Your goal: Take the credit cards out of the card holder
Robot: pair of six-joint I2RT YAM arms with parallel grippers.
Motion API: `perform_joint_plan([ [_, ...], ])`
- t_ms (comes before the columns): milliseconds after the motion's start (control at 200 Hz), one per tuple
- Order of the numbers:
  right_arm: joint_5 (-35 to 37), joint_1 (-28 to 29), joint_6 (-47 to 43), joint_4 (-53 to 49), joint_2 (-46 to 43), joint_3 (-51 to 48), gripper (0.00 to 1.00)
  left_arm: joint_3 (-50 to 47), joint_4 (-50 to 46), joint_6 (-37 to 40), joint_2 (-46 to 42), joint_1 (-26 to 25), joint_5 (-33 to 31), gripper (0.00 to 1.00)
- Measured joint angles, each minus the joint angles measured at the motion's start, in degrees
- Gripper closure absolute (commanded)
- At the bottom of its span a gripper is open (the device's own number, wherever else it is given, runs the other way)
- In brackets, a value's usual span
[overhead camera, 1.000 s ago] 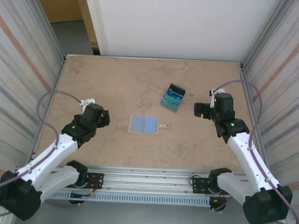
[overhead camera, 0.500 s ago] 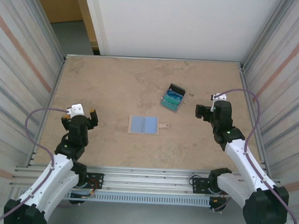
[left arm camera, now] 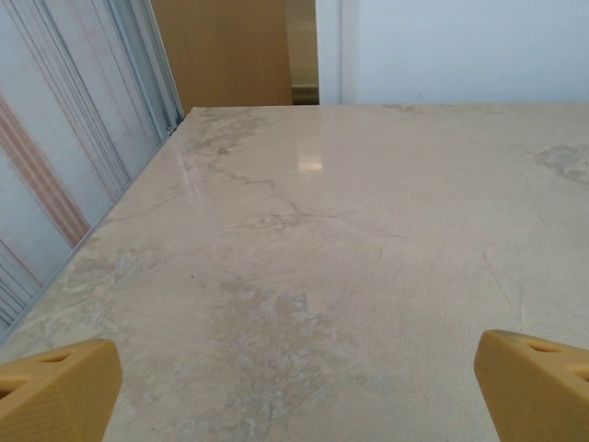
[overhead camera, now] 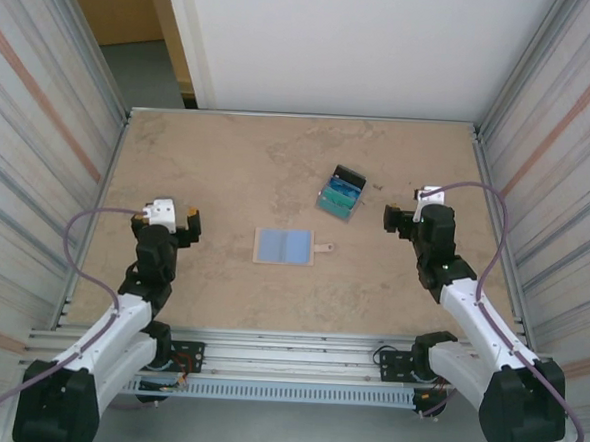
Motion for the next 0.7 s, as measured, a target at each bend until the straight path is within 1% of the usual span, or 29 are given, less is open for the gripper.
perform_joint_plan([
  [150,0.00,-0.72,-0.81,1.53,-0.31,-1.38,0.01,0.00,4.42,0.31,5.25,4.04,3.69,0.01],
  [246,-0.42,-1.66,-0.83,2.62,-0.94,-1.90,0.01,0.00,6.82,0.33,7.63,5.68,5.79,0.01],
  [386,-1.18,-3.15,-0.83,5.05,-1.51,-2.95,0.01,0.00,10.49,0.48,10.64,5.86,8.13,0.01],
  [702,-3.56,-5.64,-0.79,9.60,-1.60,-6.19,0.01,0.04,19.74,2.36,20.76,5.86,11.76,0.01],
])
